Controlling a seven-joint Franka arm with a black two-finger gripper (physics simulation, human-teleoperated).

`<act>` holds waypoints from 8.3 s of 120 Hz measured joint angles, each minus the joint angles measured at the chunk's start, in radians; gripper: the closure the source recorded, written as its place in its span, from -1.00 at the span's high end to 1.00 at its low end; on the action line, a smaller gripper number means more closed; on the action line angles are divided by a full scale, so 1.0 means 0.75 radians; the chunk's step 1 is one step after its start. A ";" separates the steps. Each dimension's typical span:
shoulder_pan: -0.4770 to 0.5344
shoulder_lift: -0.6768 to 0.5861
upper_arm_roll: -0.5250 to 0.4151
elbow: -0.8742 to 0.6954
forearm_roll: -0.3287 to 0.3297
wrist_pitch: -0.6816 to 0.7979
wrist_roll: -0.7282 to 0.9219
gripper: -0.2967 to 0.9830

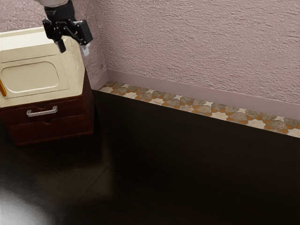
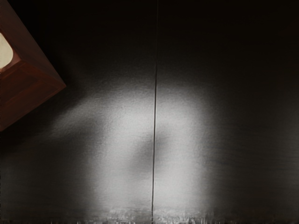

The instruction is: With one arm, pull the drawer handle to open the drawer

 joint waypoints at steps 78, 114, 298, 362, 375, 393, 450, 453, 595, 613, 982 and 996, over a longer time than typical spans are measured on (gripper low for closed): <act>0.243 0.108 -0.062 0.371 0.018 -0.158 -0.036 0.54; 0.225 -0.245 -0.121 -0.460 0.054 0.175 -0.041 0.54; 0.255 -0.407 0.169 -1.069 0.057 0.728 -1.676 0.53; 0.311 -0.324 0.250 -1.194 -0.017 0.925 -1.974 0.53; 0.322 -0.303 0.263 -1.195 -0.028 0.953 -2.056 0.53; 0.330 -0.246 0.267 -1.203 -0.034 1.032 -2.138 0.53; 0.332 -0.100 0.286 -1.200 -0.029 1.353 -2.245 0.52; 0.332 -0.093 0.286 -1.200 -0.029 1.366 -2.247 0.52; 0.333 0.051 0.313 -1.170 -0.035 1.558 -2.277 0.21; 0.333 0.049 0.313 -1.170 -0.036 1.554 -2.278 0.03; 0.447 -0.555 0.153 -1.751 -0.030 1.498 -2.270 -0.43; 0.486 -0.600 0.115 -1.789 -0.030 1.499 -2.270 -0.43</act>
